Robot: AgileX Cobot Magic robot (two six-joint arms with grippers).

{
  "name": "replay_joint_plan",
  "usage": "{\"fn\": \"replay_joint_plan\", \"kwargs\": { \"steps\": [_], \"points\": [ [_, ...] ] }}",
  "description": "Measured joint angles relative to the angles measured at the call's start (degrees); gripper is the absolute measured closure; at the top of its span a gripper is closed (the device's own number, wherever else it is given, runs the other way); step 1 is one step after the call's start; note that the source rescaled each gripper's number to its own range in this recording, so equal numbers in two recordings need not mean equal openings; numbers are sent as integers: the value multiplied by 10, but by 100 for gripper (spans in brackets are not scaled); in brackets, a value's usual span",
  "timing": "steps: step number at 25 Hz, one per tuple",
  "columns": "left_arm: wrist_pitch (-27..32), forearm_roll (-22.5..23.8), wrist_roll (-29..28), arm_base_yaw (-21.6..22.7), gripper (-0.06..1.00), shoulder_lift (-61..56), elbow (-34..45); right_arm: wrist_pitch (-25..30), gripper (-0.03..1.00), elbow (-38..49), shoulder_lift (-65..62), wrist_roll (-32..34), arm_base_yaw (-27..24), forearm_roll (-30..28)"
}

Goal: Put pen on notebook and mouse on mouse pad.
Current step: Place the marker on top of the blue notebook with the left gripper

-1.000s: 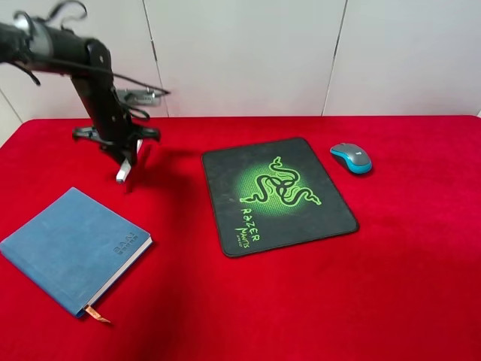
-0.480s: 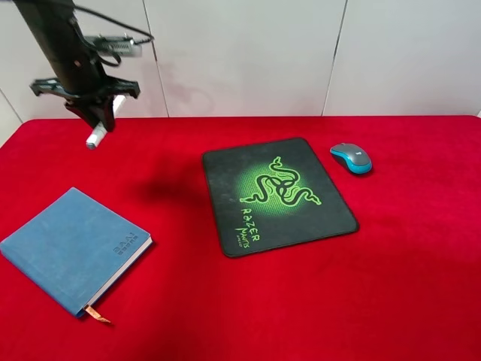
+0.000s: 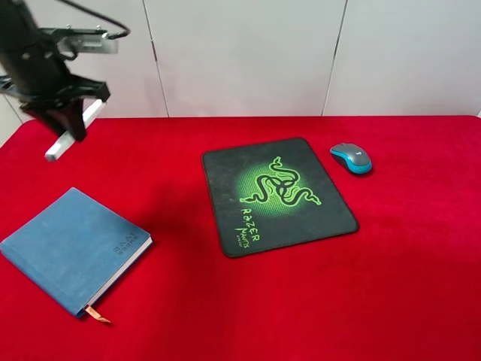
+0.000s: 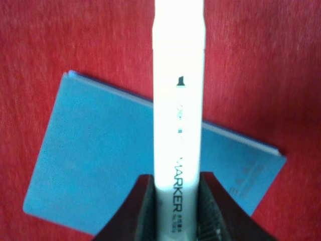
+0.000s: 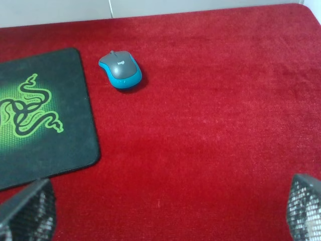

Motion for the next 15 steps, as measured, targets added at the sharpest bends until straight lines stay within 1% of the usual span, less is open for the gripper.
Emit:
{"fn": "replay_joint_plan", "kwargs": {
  "steps": [7,11,15],
  "points": [
    [-56,0,1,0,94,-82,154,0,-3,0,0,0,0,0],
    [-97,0,1,0,94,-102,241,0,-3,0,0,0,0,0],
    [-145,0,1,0,94,-104,300,0,-3,0,0,0,0,0]
  ]
}}
